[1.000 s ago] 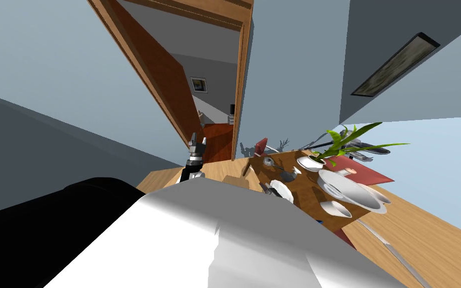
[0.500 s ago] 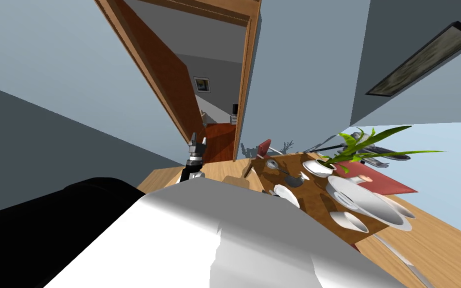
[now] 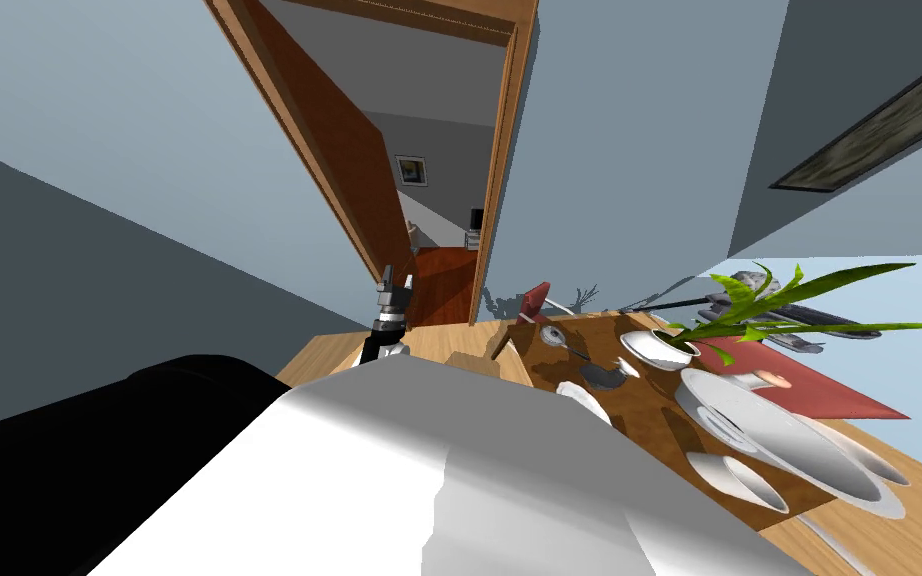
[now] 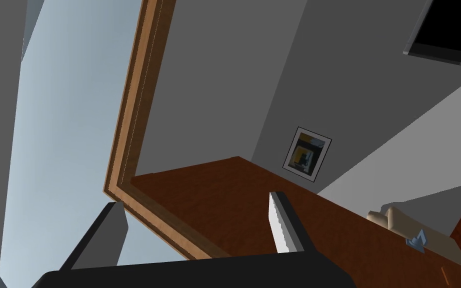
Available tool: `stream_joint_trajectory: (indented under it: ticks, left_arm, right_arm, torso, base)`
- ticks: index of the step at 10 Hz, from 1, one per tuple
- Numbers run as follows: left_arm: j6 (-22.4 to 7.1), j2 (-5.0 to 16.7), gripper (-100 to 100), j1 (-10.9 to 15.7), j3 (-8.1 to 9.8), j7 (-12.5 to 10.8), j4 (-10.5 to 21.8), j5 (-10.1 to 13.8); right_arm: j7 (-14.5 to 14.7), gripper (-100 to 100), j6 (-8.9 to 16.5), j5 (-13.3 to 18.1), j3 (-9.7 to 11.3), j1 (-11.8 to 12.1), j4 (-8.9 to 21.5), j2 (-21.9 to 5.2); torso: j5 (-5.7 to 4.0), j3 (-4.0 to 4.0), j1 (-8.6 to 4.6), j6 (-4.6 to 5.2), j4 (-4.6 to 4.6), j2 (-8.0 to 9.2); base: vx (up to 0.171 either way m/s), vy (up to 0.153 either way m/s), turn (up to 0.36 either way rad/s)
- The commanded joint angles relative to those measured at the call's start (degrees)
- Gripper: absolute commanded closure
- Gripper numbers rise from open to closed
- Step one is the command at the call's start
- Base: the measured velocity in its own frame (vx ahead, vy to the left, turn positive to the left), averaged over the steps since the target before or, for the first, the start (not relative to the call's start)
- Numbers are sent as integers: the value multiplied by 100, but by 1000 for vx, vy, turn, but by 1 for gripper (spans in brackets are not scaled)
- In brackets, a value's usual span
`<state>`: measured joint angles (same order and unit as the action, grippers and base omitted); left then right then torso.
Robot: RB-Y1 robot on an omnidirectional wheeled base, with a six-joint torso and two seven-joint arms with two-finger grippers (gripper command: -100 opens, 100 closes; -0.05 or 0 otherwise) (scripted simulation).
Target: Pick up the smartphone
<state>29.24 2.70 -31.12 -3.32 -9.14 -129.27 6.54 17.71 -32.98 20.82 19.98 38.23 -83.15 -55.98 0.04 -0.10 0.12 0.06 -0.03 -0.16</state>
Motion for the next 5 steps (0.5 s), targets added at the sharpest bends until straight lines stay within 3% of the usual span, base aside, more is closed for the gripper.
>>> stream_joint_trajectory:
  ticks: [1, 2, 3, 4, 5]
  left_arm:
    - [0, 0, 0, 0, 0, 0, 0, 0]
    - [0, 0, 0, 0, 0, 0, 0, 0]
    - [0, 0, 0, 0, 0, 0, 0, 0]
    - [0, 0, 0, 0, 0, 0, 0, 0]
    - [0, 0, 0, 0, 0, 0, 0, 0]
  right_arm:
    - [50, -100, -39, 162, 64, 83, 286, -280]
    - [50, -100, -39, 162, 64, 83, 336, -280]
    - [115, -100, -81, 309, 117, 167, 607, -492]
    - [115, -100, -81, 309, 117, 167, 607, -492]
    - [176, -100, -121, 454, 166, 252, 765, -695]
  torso:
    - [0, 0, 0, 0, 0, 0]
    - [-1, -1, -1, -2, 0, -3]
    - [-1, 0, -1, 0, 0, -1]
    - [0, 1, 0, 0, 0, 1]
    - [-1, 2, -1, -1, 1, 3]
  base:
    - [66, 23, 94]
    - [56, 19, 47]
    - [59, 20, 96]
    - [49, 16, 40]
    - [53, 28, 87]
